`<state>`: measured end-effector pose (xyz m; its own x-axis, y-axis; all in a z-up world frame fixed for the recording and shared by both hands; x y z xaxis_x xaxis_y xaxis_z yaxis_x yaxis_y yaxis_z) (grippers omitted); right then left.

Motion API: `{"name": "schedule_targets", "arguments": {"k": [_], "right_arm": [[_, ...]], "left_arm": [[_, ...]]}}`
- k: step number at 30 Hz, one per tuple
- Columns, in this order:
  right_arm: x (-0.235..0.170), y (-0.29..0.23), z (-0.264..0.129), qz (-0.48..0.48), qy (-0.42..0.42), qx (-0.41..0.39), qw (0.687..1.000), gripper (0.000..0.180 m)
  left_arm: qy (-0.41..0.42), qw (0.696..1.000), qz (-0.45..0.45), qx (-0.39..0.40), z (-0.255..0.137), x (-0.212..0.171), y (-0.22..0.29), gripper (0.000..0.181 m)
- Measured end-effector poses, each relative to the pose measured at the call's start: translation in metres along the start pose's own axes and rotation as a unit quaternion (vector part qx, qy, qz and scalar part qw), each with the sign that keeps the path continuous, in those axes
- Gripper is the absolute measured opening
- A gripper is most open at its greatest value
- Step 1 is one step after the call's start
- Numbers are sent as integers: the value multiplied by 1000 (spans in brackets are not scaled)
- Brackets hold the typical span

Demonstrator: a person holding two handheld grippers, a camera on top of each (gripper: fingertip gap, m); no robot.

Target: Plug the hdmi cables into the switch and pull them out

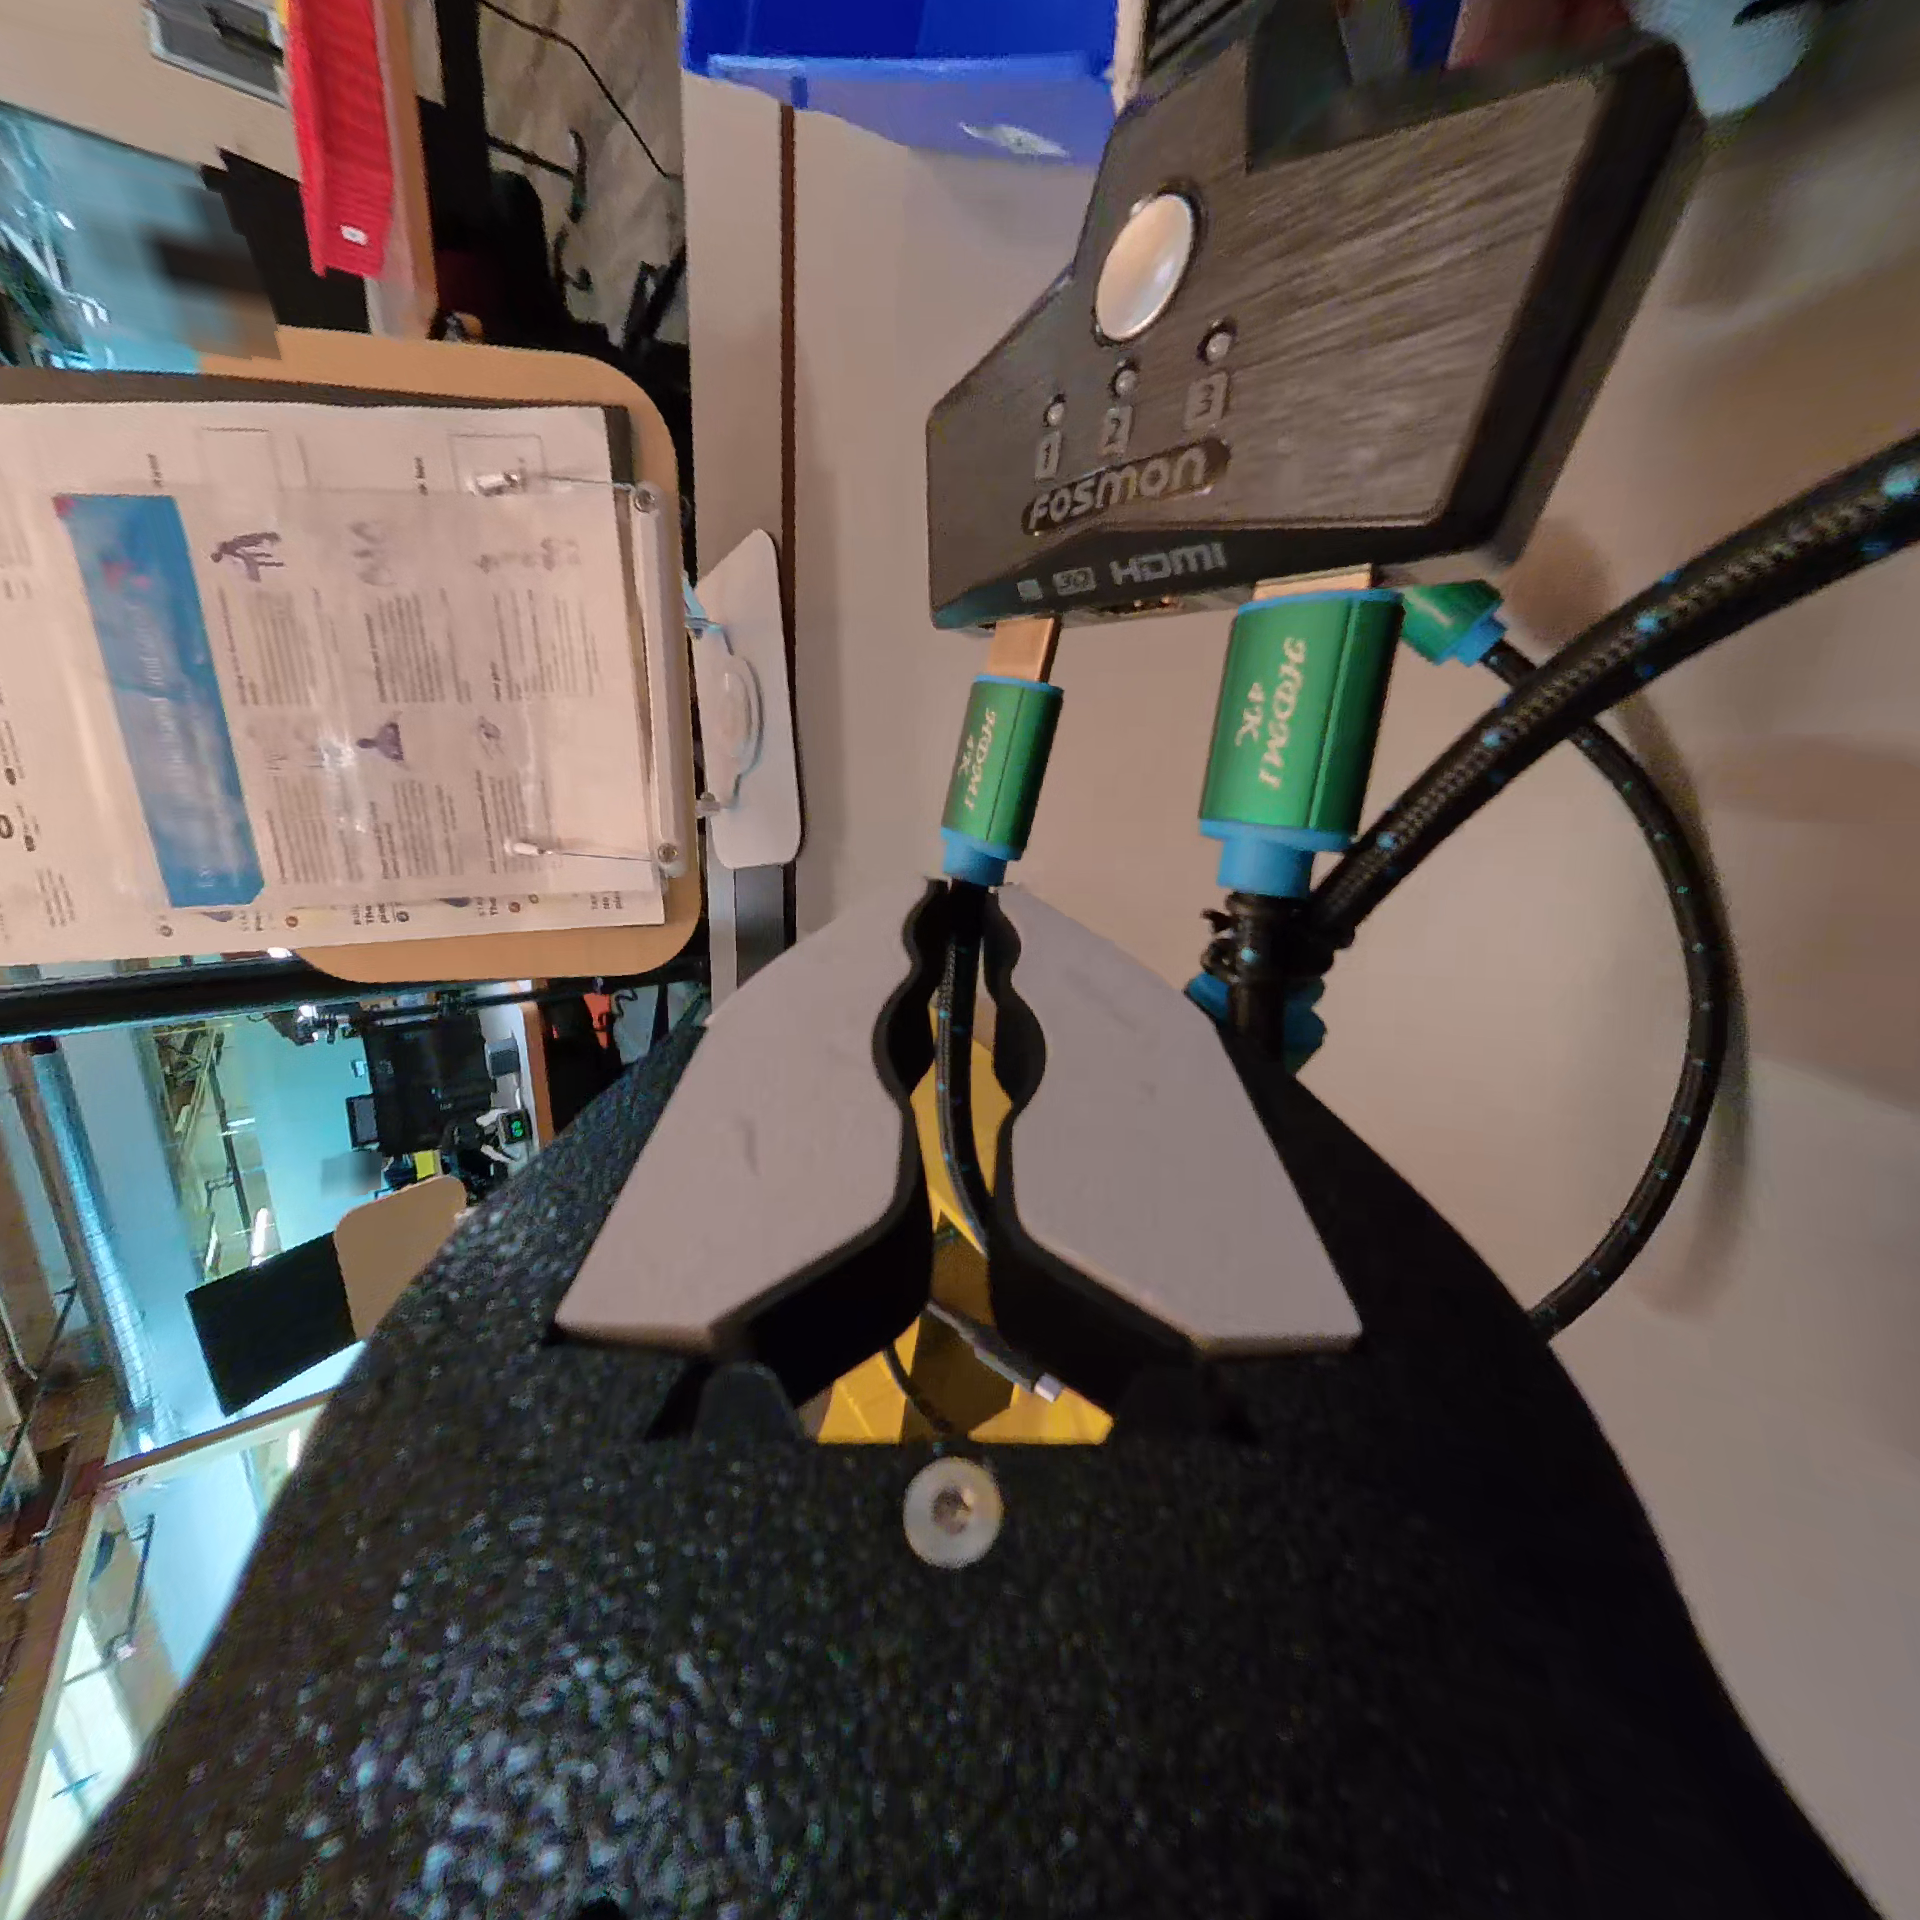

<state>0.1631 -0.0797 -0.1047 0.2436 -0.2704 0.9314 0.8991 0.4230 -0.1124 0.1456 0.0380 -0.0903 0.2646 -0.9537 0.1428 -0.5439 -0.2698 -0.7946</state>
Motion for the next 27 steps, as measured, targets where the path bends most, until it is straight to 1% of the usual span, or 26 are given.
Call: {"name": "schedule_targets", "arguments": {"k": [4, 7, 10, 14, 18, 22, 27], "right_arm": [[-3, 3, 1, 9, -9, -7, 1000, 22], [-5, 4, 1, 11, -13, -10, 1000, 22], [-5, 5, 1, 13, -11, -13, 1000, 22], [-8, 8, 0, 30, -13, -12, 999, 22], [-7, 9, -2, 48, -2, -7, 999, 22], [-4, 9, -5, 56, 12, -1, 998, 23], [-3, 8, -6, 61, 16, 5, 998, 23]], "left_arm": [[-57, 998, 14, -12, 5, -4, 4, 6], [-93, 995, 5, -20, 8, -7, 5, 6], [-110, 994, -4, -25, 9, -6, 4, 6], [-136, 990, 16, -24, 12, -8, 4, 6], [-144, 989, 41, -16, 12, -5, 3, 6], [-130, 990, 38, -39, 12, -2, 4, 6], [-133, 990, 46, -33, 10, -1, 4, 6]]}}
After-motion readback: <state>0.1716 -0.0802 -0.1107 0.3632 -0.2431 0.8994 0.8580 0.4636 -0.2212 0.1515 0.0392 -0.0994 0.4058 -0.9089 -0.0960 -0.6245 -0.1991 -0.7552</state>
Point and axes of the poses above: each gripper's, where its closed fingertips meet, z out along the fingers, x out of its top, y = z × x across the jaws, the point moved 1 cm from there along -z, back along the fingers, and after that the axes turned 8 degrees about -y, right-handed, at the moved point
